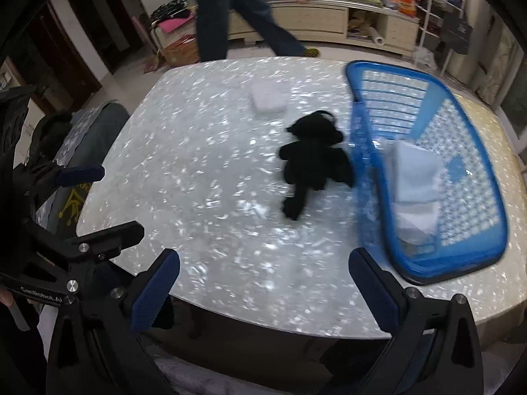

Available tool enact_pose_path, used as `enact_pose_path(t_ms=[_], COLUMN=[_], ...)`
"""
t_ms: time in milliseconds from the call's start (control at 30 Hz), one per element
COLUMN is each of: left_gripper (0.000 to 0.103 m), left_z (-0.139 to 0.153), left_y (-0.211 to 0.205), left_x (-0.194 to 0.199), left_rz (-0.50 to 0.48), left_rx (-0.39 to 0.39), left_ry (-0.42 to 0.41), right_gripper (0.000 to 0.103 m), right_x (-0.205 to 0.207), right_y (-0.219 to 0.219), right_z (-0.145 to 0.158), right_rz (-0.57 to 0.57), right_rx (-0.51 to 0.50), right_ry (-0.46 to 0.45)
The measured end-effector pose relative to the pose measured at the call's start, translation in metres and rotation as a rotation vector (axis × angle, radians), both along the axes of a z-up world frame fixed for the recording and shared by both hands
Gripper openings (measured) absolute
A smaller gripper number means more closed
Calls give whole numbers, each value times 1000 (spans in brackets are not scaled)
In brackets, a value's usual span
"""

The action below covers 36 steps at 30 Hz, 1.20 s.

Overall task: Organize soft objects
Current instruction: 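Open the left gripper and move the right gripper to the black plush, then grasp the black plush toy with the right gripper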

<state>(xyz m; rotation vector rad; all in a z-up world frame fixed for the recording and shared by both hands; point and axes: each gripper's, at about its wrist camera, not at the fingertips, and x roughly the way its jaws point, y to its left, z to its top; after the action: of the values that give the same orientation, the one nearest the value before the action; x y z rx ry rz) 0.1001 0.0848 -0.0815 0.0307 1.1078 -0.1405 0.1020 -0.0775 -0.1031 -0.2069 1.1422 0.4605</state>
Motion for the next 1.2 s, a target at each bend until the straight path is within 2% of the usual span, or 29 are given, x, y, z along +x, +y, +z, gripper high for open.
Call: enact_pose_path(t_ms=[300,567,900,1033,1200], left_gripper=[102,103,102,102,103], left_z=[-29,-55,-87,-97,-104], left_y=[56,82,80,74,67], left_x=[-6,6,40,54,64], left_rz=[91,119,104,93,62], left_rx=[-28,-69,-108,-113,-107], left_ry=[23,62,122,126,102], right_gripper=[103,103,103,94,89], right_x=[13,34,65,78,93], right_y=[40,55,42,35,31], right_z=[-30,-62,-90,-100,-110], right_rz=[38,-1,-120,-161,-197], right_rx=[0,-37,-65,-66,-75], right_ry=[55,106,129,135,125])
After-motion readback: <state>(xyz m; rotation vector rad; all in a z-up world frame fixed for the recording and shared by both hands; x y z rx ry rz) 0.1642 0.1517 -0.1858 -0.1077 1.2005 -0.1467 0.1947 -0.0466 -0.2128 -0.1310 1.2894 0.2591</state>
